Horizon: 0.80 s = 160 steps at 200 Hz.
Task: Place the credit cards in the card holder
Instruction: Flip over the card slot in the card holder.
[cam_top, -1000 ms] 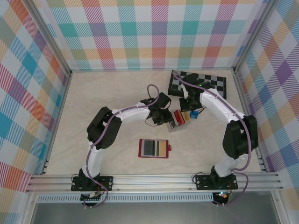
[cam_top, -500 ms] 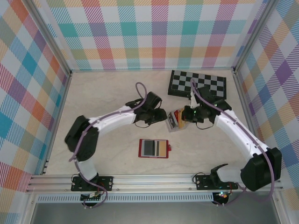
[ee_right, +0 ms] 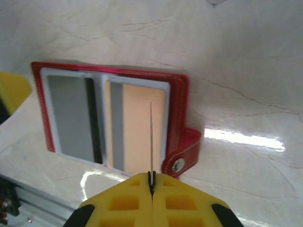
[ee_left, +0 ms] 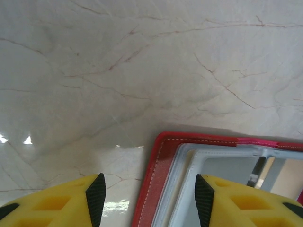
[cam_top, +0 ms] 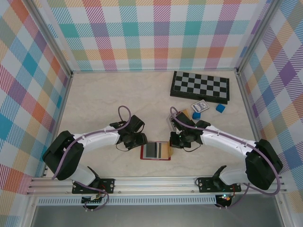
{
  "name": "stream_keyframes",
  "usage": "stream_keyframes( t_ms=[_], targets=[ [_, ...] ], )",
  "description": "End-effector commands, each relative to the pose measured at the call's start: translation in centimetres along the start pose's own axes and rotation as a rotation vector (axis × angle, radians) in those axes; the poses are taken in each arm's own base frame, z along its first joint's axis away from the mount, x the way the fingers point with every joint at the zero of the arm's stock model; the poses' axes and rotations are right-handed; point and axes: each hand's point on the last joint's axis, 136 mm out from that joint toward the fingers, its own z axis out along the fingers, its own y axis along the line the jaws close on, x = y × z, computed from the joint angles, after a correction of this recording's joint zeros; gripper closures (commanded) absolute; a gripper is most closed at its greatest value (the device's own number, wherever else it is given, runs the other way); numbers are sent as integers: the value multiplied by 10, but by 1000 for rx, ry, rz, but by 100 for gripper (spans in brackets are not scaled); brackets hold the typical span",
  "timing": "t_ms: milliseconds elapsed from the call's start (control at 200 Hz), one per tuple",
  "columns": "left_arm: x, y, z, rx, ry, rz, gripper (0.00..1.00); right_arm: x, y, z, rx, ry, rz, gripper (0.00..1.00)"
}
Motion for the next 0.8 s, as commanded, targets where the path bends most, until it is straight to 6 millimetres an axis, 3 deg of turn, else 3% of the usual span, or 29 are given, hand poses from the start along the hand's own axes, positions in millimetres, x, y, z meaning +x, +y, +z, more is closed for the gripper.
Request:
stream_keyframes(
  t_ms=[0,560,795],
  targets=[
    [2,-9,-5,58,4,7,47,-4,-5,7,22,-24,29,100],
    [25,-3,19,33,122,49,55,3,-17,32,47,15,64,100],
    [28,1,24,9,131,52,62,-2,-17,21,41,-37,54,100]
  ],
)
